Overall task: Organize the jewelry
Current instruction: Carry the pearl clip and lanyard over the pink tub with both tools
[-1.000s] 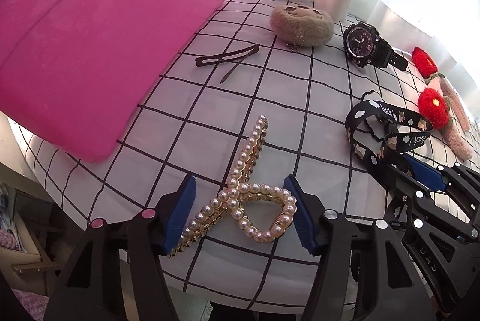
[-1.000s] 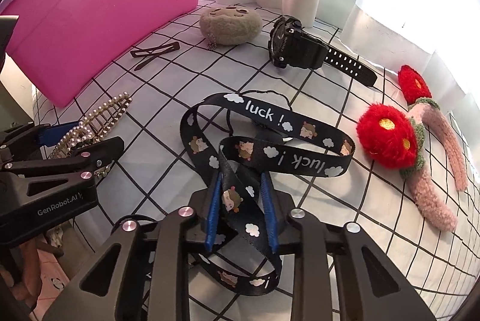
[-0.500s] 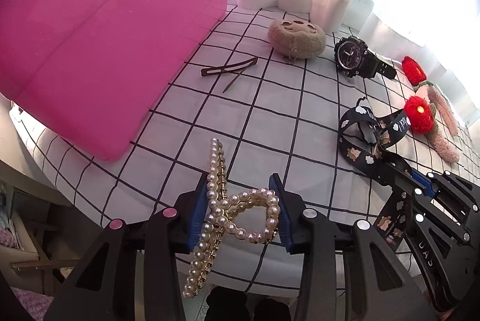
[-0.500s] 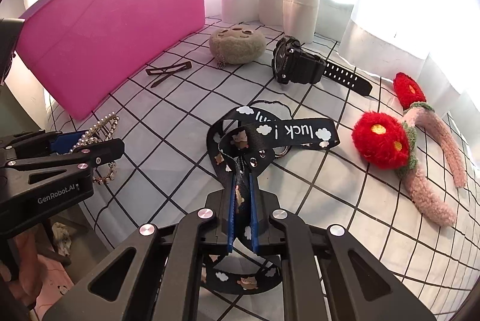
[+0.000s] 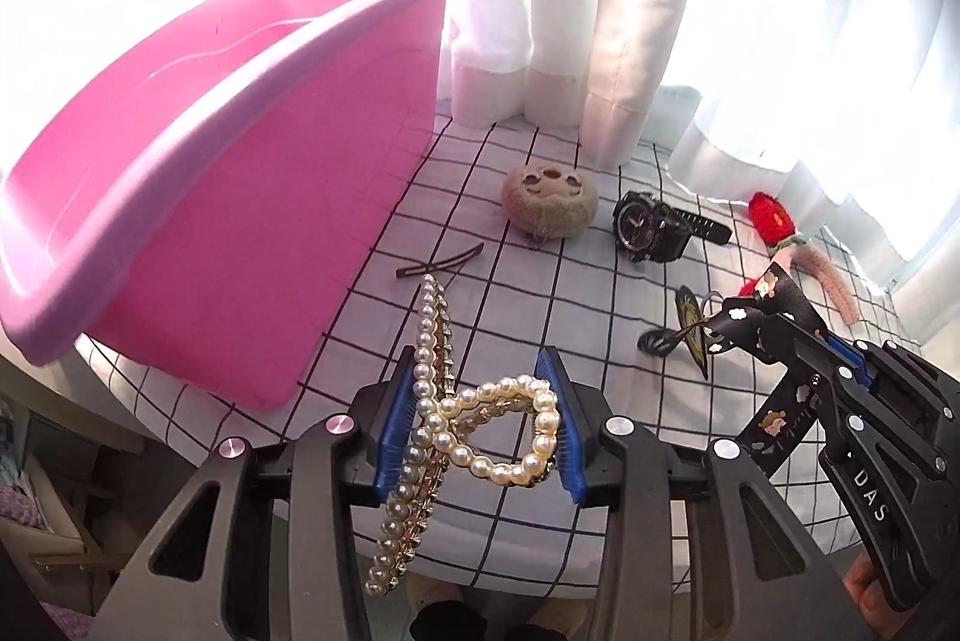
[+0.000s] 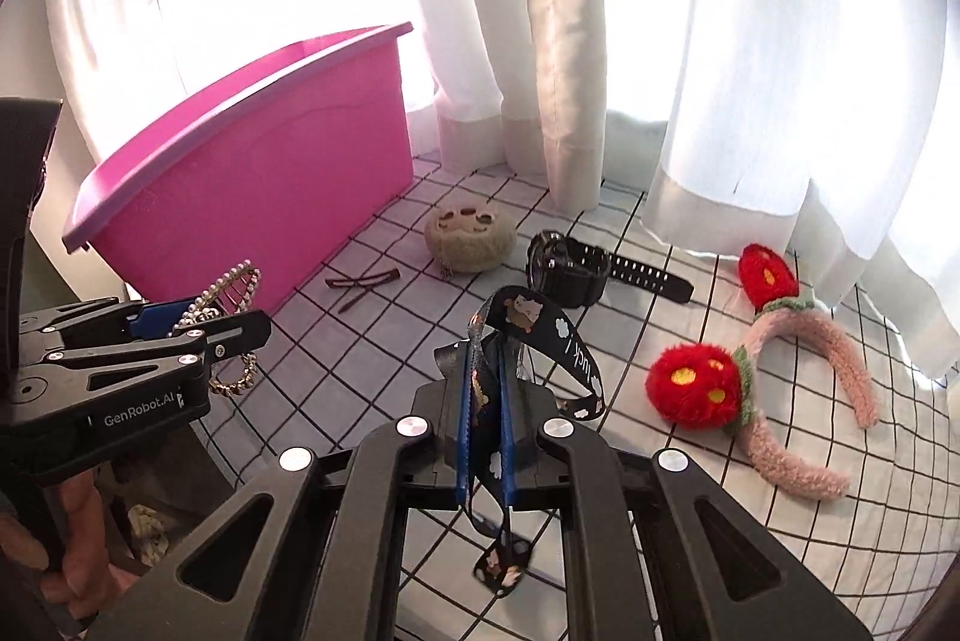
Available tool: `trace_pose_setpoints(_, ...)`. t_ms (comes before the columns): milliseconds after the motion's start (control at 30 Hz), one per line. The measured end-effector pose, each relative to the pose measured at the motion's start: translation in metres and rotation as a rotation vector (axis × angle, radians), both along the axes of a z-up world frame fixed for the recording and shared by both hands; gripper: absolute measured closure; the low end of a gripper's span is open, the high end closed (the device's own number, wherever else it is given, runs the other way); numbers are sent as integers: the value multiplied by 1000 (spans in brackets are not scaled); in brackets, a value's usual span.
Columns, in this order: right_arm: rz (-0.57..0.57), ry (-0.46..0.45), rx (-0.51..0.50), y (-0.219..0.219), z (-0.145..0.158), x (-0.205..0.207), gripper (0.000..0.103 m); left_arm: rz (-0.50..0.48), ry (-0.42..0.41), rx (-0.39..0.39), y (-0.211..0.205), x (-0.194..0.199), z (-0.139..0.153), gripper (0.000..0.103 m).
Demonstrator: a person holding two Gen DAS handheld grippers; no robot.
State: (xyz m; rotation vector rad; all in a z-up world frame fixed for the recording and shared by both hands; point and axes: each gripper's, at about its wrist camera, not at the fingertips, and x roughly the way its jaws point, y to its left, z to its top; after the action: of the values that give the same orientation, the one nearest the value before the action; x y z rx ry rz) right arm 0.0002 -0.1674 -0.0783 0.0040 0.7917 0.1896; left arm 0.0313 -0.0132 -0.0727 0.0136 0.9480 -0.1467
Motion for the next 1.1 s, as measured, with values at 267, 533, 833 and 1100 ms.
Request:
trace_pose_setpoints(267,11,-105,-9,9,64,15,95,14,-69,-18,3,16,54,64)
trace_pose_setpoints(533,64,-210,-7,44,125,47,95,77,-160,-27,35,42,113,64)
trace_pose_setpoints(833,195,-318,12,115,184,96,95,217,-230,0,120,77,156,64)
trace_pose_setpoints(1100,294,-288,32,184,188,146,95,338,-210,23,194,109,156,64)
